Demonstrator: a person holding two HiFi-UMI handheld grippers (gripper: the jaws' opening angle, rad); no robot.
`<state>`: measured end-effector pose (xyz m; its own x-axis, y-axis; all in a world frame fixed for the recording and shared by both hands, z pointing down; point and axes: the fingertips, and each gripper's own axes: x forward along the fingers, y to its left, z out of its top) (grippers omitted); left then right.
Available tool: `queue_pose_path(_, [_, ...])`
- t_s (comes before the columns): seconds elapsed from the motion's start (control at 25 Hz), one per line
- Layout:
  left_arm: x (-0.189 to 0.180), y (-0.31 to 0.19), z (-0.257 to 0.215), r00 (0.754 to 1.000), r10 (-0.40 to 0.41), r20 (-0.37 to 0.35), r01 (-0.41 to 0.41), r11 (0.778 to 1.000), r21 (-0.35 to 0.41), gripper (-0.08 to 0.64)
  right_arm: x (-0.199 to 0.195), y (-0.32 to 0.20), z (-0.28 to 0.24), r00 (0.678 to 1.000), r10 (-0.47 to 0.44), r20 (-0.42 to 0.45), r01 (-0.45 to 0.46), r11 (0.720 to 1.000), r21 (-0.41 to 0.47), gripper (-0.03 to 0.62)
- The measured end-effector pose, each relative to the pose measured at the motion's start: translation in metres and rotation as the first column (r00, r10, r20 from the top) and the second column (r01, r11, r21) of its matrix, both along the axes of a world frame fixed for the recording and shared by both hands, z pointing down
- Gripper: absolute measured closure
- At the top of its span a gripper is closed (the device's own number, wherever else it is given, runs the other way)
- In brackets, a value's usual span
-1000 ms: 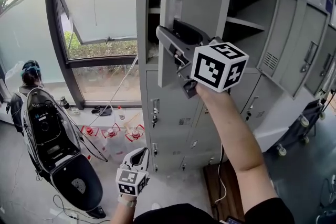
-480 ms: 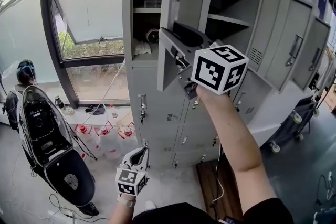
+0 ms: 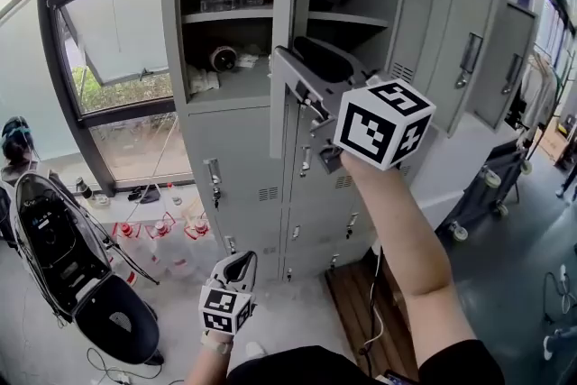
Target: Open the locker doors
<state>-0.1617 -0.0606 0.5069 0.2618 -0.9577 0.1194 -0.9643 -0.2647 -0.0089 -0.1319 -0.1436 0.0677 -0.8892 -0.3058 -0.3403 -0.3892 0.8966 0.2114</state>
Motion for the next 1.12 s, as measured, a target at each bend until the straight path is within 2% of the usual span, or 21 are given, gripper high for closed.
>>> queue_pose_path(0.56, [0.095, -0.036, 0.002, 0.98, 0.197, 0.022, -0.197, 0.98, -0.015, 0.541, 0.126, -0.046, -0.001, 0.986, 0.153, 0.072, -0.151, 0.988, -0.032, 0.491])
queue_pose_path(0.72, [0.109, -0.049, -0.007, 0.976, 0.22, 0.01, -0.219, 0.976, -0.006, 0.541, 0.144, -0.062, -0.002, 0.984, 0.155, 0.085, -0.15, 0.987, -0.058, 0.492])
queue_pose_path(1.12, [0.13, -0.072, -0.007, 0.959, 0.283, 0.001, -0.283, 0.959, -0.005, 0.54, 0.165, -0.075, 0.009, 0.973, 0.218, 0.078, -0.214, 0.975, -0.06, 0.492])
